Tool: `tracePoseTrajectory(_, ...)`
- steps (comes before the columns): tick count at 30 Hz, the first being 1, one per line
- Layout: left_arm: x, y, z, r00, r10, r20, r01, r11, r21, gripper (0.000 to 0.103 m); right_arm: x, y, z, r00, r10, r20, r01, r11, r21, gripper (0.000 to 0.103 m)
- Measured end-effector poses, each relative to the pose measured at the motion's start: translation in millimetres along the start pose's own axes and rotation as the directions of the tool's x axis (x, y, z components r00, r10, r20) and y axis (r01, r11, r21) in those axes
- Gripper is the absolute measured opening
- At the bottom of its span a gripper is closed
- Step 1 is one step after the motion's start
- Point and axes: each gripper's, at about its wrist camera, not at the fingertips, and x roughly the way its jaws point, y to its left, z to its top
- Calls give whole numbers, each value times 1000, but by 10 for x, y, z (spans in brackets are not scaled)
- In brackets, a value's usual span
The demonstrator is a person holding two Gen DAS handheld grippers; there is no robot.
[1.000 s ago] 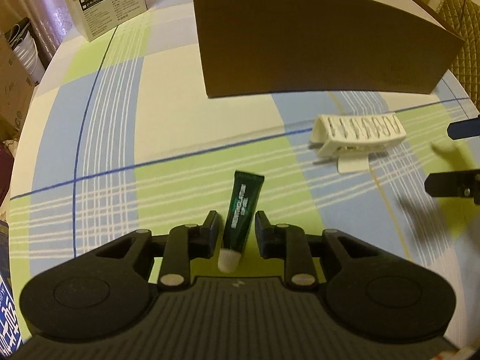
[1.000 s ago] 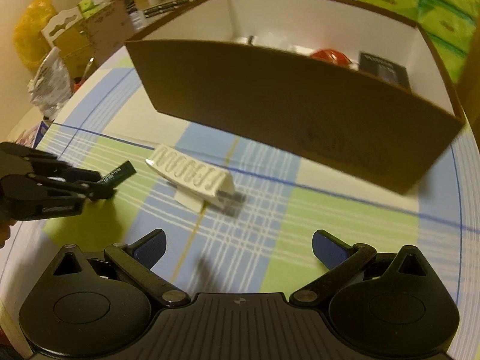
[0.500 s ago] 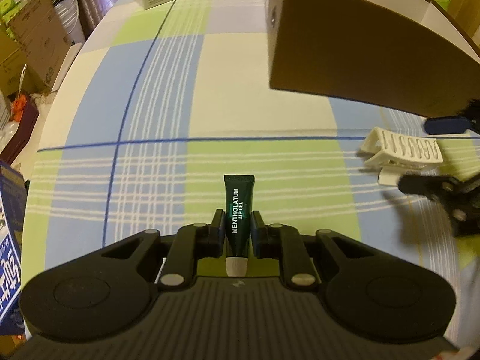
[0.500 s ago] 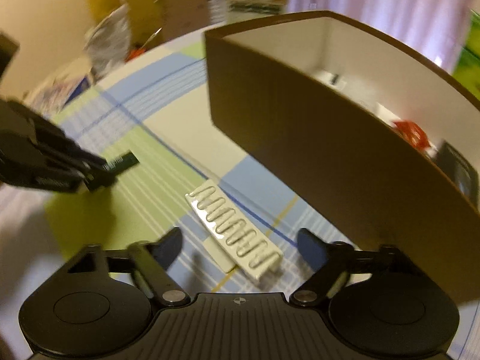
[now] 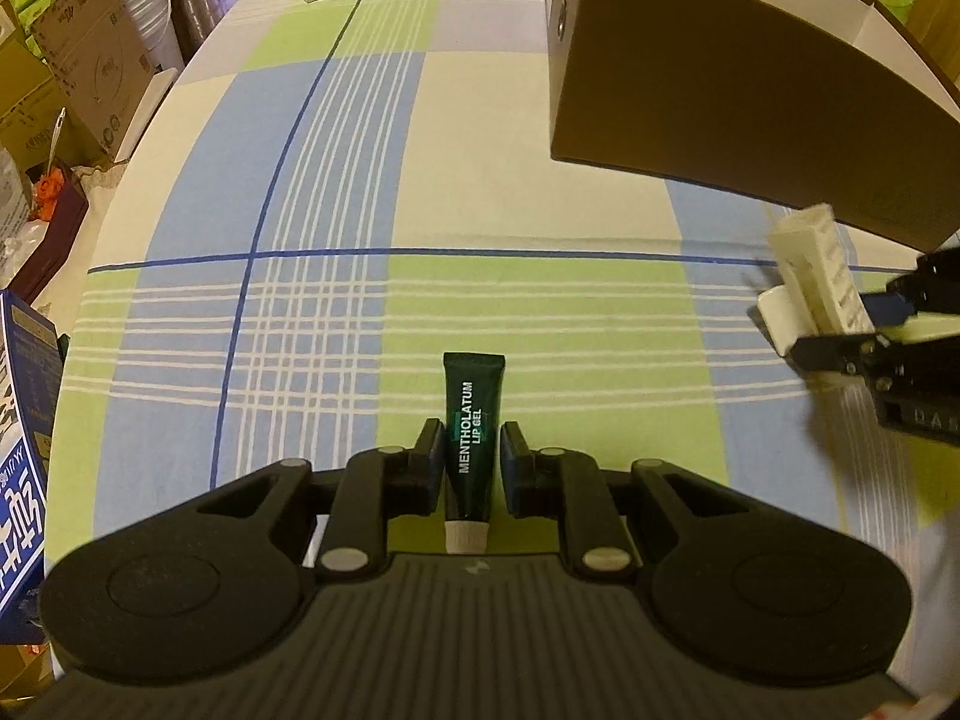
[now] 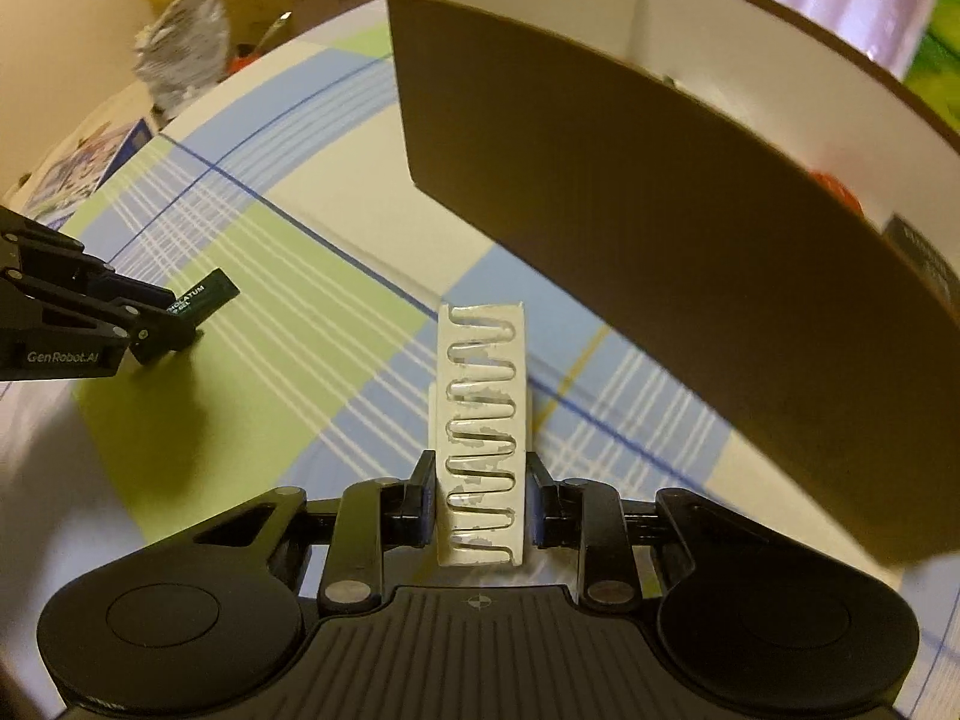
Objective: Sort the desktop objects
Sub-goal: 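Grasp the white toothbrush holder with the right tool while the left tool holds the lip gel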
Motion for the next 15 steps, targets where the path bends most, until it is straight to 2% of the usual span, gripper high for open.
tracePoseTrajectory(7,-25,-66,-47,1000,-6,6,6,1000,24,14,-159,16,-159,1000,15,12,-16,994,104,25)
tracePoseTrajectory(15,-124,-242,-178,996,-85,-19,85,995,41,13,-453,-50,-358,999,4,36,-10,985,174,25)
